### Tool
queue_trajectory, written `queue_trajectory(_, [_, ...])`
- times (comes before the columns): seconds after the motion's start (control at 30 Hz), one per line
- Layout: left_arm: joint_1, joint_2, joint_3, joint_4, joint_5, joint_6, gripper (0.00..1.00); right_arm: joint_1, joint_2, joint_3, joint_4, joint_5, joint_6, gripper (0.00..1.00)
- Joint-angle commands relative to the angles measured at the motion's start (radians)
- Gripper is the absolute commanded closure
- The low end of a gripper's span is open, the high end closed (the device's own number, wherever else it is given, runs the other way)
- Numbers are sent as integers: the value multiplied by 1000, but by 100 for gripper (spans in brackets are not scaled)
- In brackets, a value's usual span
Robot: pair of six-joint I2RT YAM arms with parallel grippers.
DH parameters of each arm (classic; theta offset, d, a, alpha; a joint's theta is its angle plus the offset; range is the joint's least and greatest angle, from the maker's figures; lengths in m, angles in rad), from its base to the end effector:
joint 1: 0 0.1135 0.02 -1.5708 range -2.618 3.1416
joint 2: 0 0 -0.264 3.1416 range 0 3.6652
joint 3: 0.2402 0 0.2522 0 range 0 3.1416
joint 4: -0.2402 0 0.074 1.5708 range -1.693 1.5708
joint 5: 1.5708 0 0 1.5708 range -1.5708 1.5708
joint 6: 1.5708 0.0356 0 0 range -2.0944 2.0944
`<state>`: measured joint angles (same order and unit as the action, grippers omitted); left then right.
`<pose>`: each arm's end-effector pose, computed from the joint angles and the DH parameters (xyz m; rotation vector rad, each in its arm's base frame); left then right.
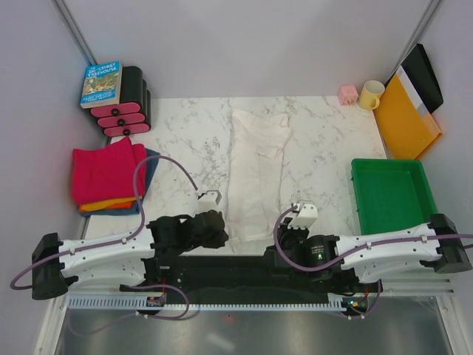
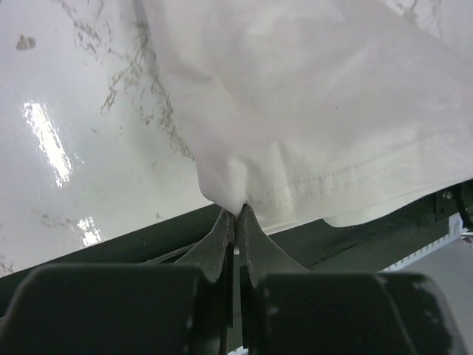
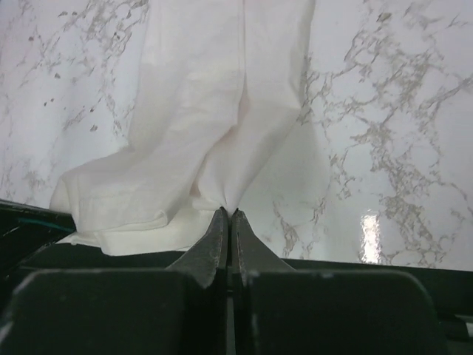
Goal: Fold and stack the t-shirts
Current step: Fold the folded rectangular tshirt in 1/3 of the way
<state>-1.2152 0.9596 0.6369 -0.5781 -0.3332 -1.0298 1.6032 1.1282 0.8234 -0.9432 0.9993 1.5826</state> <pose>0.0759 -0.1710 0.2246 0.0855 2.4979 -0.6009 0.0238 0.1891 0.2473 0.1668 2.1252 0.3712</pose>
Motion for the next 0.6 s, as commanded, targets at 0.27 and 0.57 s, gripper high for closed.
queue_trajectory(0.27, [104, 205, 279, -13, -168, 256, 98, -340, -41, 28, 200, 3, -455, 100])
queue_trajectory(0.57, [347, 366, 403, 101, -109, 433, 98, -664, 103, 65, 496, -194, -807, 100])
